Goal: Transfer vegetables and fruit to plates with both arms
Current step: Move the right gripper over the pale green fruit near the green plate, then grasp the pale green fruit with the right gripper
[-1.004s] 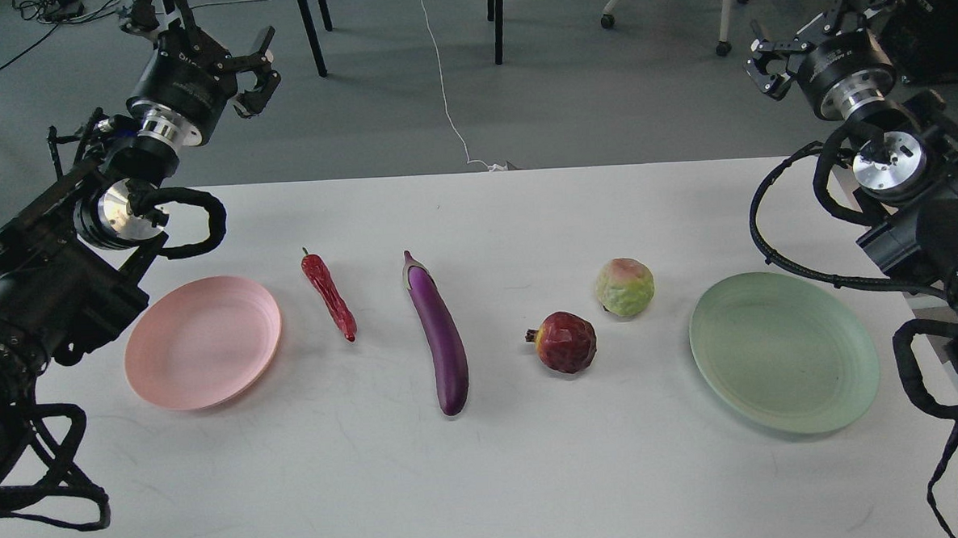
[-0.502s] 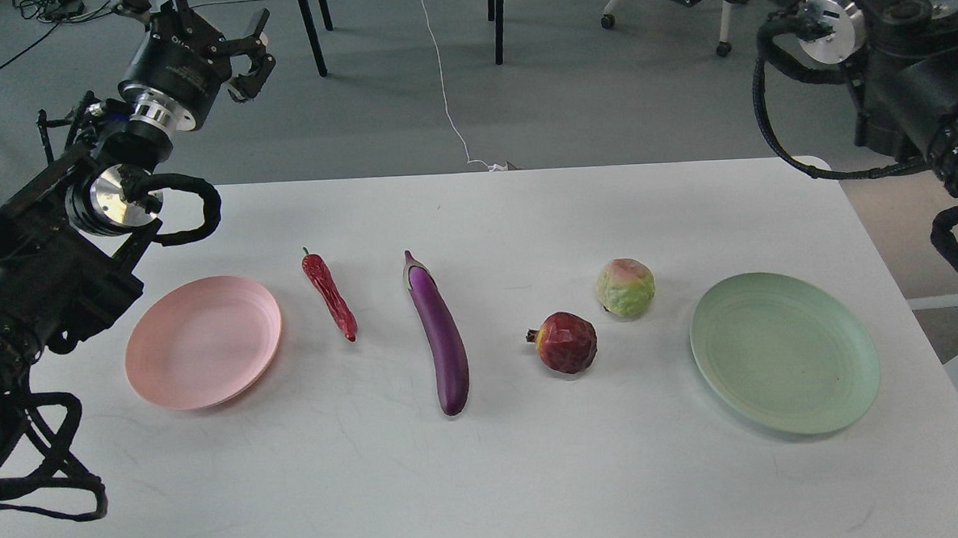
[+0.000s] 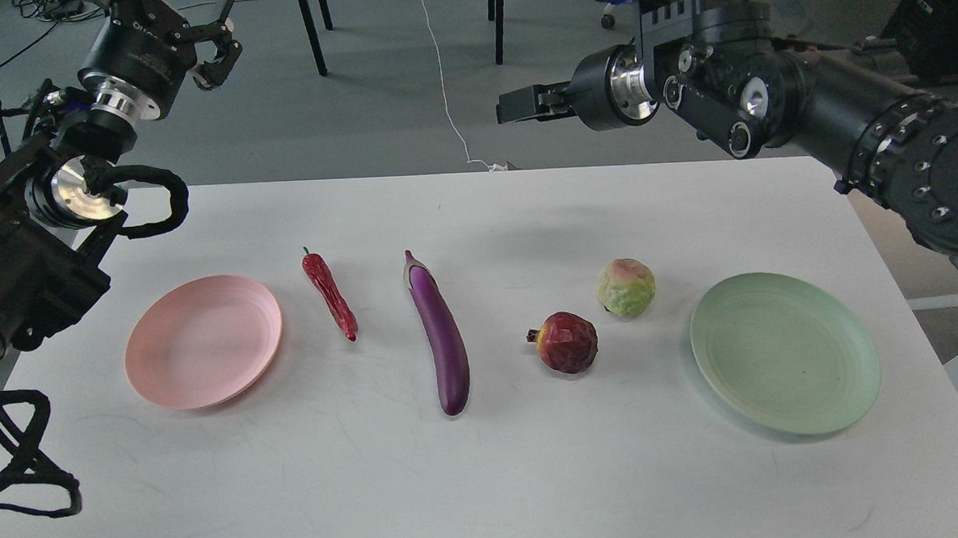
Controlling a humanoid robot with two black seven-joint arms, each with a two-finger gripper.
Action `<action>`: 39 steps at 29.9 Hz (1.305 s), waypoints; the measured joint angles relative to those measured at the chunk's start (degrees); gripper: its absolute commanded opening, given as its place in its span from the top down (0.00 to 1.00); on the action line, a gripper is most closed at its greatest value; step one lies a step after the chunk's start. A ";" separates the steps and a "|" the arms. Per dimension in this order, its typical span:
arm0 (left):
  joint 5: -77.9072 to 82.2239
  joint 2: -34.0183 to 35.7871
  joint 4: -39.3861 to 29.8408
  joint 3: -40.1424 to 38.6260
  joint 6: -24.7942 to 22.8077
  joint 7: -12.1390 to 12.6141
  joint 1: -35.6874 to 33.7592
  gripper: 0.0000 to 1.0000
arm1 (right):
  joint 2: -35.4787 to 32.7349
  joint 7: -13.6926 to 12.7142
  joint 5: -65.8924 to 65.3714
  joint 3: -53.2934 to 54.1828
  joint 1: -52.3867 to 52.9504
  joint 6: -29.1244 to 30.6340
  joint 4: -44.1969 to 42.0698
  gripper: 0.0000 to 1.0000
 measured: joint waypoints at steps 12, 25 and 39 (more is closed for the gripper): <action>-0.07 0.13 -0.01 -0.18 -0.01 -0.45 0.25 0.02 | -0.01 5.64 -10.69 -9.44 -9.17 0.00 -0.73 0.01; -0.15 0.54 -0.01 -0.18 0.12 -0.62 0.50 0.02 | -0.02 5.48 -11.77 -9.75 -12.20 0.02 -1.28 0.04; -0.18 1.72 0.00 -0.18 -0.18 -0.75 1.03 0.02 | -0.02 5.38 -13.03 -12.18 -13.25 0.02 -0.63 0.31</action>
